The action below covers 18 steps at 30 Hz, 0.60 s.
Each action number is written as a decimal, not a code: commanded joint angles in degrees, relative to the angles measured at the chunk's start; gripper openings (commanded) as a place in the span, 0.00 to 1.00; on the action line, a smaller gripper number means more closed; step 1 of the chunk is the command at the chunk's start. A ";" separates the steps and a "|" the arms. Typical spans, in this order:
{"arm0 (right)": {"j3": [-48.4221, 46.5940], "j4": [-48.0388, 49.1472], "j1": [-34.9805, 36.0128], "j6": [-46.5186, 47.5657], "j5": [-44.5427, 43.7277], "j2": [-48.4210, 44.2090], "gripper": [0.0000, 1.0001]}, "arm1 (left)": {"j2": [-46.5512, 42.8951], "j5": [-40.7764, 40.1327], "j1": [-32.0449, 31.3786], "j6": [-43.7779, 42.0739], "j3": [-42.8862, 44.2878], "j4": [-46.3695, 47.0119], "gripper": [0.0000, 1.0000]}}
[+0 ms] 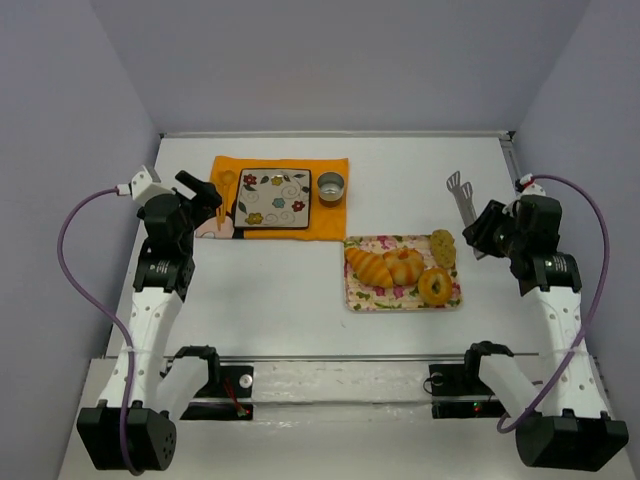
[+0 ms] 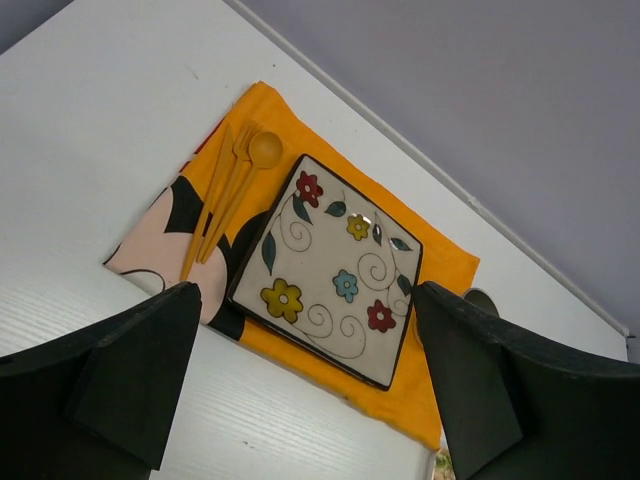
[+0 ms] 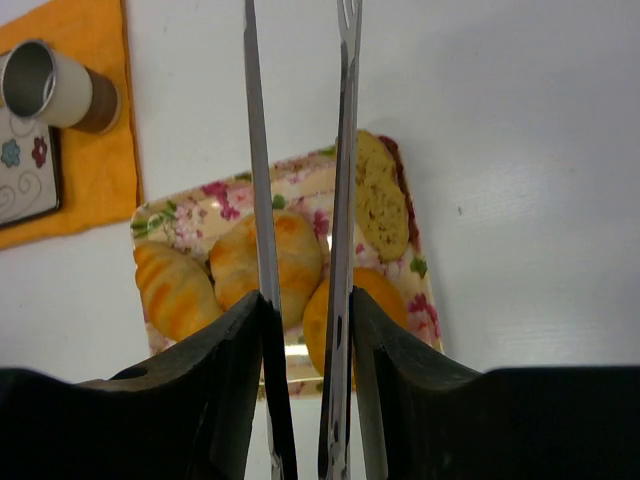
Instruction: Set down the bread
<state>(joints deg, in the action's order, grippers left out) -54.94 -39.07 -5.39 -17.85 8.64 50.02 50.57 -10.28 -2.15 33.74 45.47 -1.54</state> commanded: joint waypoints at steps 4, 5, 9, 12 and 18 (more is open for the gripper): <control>2.55 -13.75 1.96 -4.39 -5.91 -4.66 0.43 | -0.47 2.90 -0.04 0.10 -0.12 2.68 0.99; 3.08 -14.01 1.96 -4.48 -5.40 -5.10 0.43 | -0.47 3.07 -0.04 0.10 -0.12 2.77 0.99; 4.92 -14.63 1.96 -5.97 -6.62 -5.72 0.45 | -0.73 2.73 -0.04 0.10 -0.30 2.95 0.99; 6.15 -14.02 1.96 -6.06 -6.27 -4.85 0.45 | -1.08 2.99 -0.04 0.10 -0.38 2.95 0.99; 7.21 -12.79 1.96 -4.22 -2.23 -3.79 0.45 | -1.52 2.81 -0.04 0.28 -0.65 3.04 0.99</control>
<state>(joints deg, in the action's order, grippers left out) -47.70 -53.56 -3.68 -22.90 4.14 46.57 50.48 -7.75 -2.15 33.93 45.45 -1.52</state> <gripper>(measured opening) 0.452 0.990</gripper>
